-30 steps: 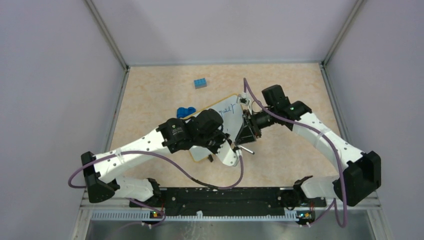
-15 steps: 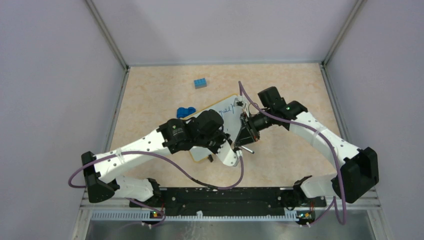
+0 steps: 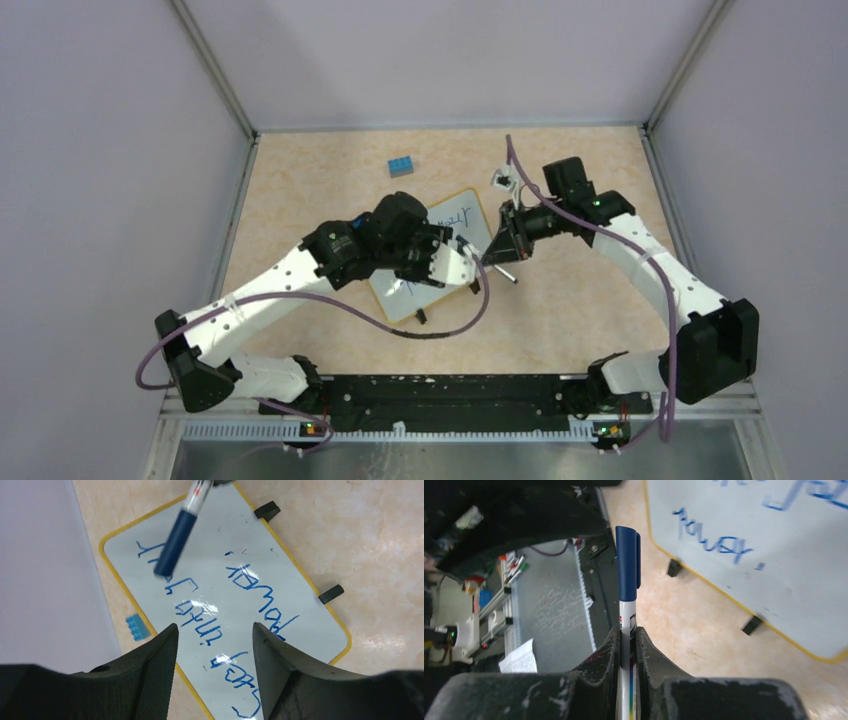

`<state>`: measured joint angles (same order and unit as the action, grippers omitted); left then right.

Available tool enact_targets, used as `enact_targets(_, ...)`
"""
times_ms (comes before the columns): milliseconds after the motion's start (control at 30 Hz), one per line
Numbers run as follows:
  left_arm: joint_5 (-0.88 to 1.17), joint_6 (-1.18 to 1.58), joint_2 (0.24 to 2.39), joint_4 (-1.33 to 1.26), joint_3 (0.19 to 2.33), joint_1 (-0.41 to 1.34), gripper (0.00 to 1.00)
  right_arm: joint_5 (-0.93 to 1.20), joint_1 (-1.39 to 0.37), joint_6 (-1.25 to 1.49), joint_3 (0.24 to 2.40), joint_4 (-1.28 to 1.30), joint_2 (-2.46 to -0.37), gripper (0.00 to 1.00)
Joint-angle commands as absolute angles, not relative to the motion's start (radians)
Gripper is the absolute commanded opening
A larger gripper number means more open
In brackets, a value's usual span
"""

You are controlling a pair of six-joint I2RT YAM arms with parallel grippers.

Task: Write a sentence on the whiteboard
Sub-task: Place the whiteboard marker at the center of the board.

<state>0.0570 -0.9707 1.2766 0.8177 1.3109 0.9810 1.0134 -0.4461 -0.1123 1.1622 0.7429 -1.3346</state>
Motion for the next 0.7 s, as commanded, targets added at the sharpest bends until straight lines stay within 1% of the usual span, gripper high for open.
enact_targets(0,0.227,-0.744,1.257,0.817,1.414,0.845,0.63,0.968,-0.316,-0.077,1.214,0.668,-1.312,0.00)
enact_targets(67,0.291,-0.700,1.257,0.825,1.424,0.796,0.64,0.925,-0.250,-0.072,1.202,0.641,-1.306,0.00)
enact_targets(167,0.350,-0.711,1.247,0.854,1.385,0.783,0.64,0.869,-0.161,-0.080,1.185,0.621,-1.312,0.00)
enact_targets(367,0.378,-0.757,1.294,0.919,1.322,0.785,0.64,0.785,-0.030,-0.113,1.156,0.623,-1.368,0.00)
enact_targets(500,0.364,-0.757,1.311,0.893,1.292,0.784,0.65,0.636,-0.004,-0.169,1.104,0.595,-1.378,0.00)
enact_targets(567,0.361,-0.744,1.312,0.869,1.272,0.785,0.65,0.524,-0.004,-0.179,1.070,0.572,-1.377,0.00)
enact_targets(667,0.366,-0.706,1.306,0.826,1.262,0.785,0.65,0.452,-0.005,-0.186,1.014,0.544,-1.380,0.00)
